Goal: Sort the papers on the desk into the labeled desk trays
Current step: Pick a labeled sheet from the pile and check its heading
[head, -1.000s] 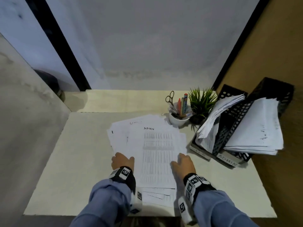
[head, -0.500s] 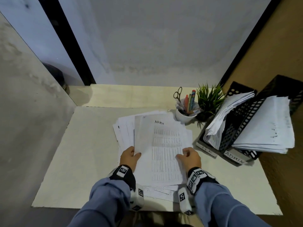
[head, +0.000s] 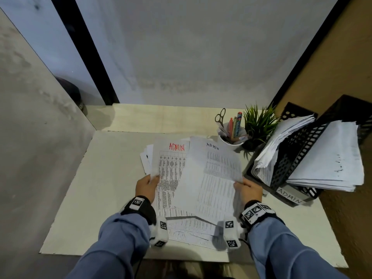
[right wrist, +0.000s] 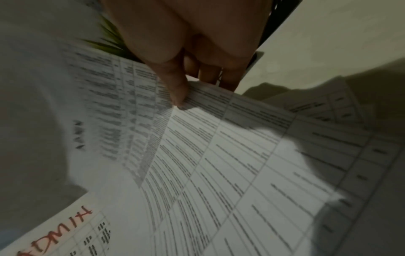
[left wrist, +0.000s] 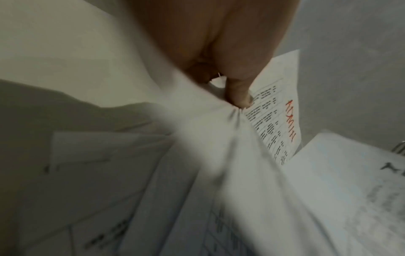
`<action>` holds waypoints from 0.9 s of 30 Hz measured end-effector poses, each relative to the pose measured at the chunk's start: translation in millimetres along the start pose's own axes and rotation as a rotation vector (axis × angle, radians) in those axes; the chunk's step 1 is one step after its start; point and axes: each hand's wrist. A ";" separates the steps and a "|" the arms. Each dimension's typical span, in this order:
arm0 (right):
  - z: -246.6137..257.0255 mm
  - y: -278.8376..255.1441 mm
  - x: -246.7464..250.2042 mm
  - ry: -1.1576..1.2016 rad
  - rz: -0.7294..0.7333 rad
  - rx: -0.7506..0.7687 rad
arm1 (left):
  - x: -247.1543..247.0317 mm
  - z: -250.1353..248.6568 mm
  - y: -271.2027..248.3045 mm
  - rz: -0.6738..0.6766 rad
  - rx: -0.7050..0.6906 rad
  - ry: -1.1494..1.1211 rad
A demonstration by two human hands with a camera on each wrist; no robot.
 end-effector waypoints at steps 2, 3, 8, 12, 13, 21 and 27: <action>6.1 -3.2 2.8 0.063 0.036 -0.008 | 2.8 3.0 5.1 0.021 0.012 -0.027; 8.2 -4.7 2.2 0.079 0.060 -0.007 | 2.3 5.3 6.3 0.024 0.010 -0.036; -3.3 5.7 -5.8 0.105 0.181 -0.086 | -11.7 11.8 8.9 0.085 0.074 -0.121; -2.2 9.8 -11.8 -0.105 0.251 -0.064 | -22.3 6.6 -0.2 0.176 0.125 -0.163; 1.8 7.8 -12.6 -0.155 0.236 -0.037 | -24.0 6.2 -2.0 0.209 0.130 -0.169; 2.7 10.5 -10.1 -0.135 0.229 -0.074 | -27.8 5.0 -0.8 0.003 0.170 -0.066; -7.8 0.2 -11.1 -0.050 0.257 -0.211 | -28.4 -2.5 13.6 -0.121 0.243 0.253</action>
Point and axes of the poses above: each hand's wrist, its own y-axis towards the middle knuckle, its own x-axis out of the back of the hand, z = x × y, and after that the axes turned 3 degrees about -z, right-handed
